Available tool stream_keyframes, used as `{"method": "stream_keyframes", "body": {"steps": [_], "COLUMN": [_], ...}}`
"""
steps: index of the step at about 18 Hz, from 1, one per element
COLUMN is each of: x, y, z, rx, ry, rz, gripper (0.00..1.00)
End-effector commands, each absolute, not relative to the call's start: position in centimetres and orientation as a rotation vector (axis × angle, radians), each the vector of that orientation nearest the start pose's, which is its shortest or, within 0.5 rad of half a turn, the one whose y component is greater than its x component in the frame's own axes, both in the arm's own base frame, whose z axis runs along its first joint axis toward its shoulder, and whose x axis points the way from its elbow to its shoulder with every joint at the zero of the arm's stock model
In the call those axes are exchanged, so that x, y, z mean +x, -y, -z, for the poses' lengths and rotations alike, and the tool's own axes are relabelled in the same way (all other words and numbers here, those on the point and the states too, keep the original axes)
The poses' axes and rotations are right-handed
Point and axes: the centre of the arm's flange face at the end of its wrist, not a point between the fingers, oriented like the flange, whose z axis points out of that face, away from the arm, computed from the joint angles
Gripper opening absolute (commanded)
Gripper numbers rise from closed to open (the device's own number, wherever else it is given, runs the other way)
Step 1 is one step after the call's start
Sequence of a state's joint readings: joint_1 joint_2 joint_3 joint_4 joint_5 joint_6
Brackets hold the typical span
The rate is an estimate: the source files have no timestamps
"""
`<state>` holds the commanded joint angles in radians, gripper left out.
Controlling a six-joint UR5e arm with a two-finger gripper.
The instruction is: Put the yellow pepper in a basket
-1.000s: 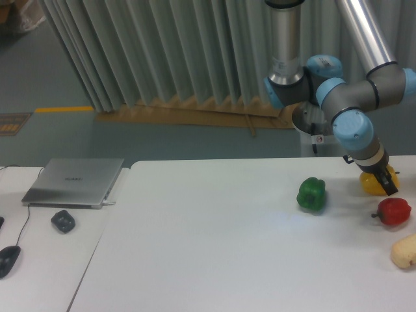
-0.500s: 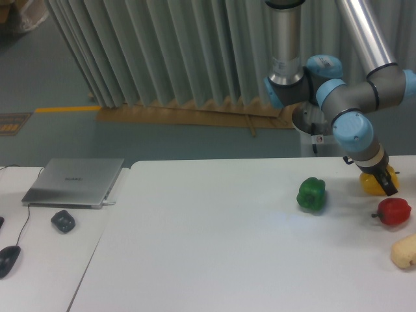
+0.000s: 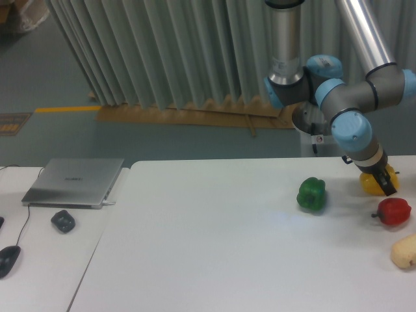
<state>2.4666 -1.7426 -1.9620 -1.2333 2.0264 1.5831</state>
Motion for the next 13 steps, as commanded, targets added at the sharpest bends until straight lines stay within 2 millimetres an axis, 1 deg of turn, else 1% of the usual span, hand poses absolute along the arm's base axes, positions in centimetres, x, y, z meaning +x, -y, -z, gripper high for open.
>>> {"method": "stream_keyframes", "body": {"steps": [7,10,13], "x": [-32.0,-32.2,-31.7], "y": [-37.0,-37.2,-36.7], "z": [-26.5,-29.4,-31.5], "rx": [2.464,2.496,2.504], "ry": [0.951,0.941,0.938], "rz": [-0.078,-0.018,-0.006], "gripper": [1.0,1.0,1.0]}}
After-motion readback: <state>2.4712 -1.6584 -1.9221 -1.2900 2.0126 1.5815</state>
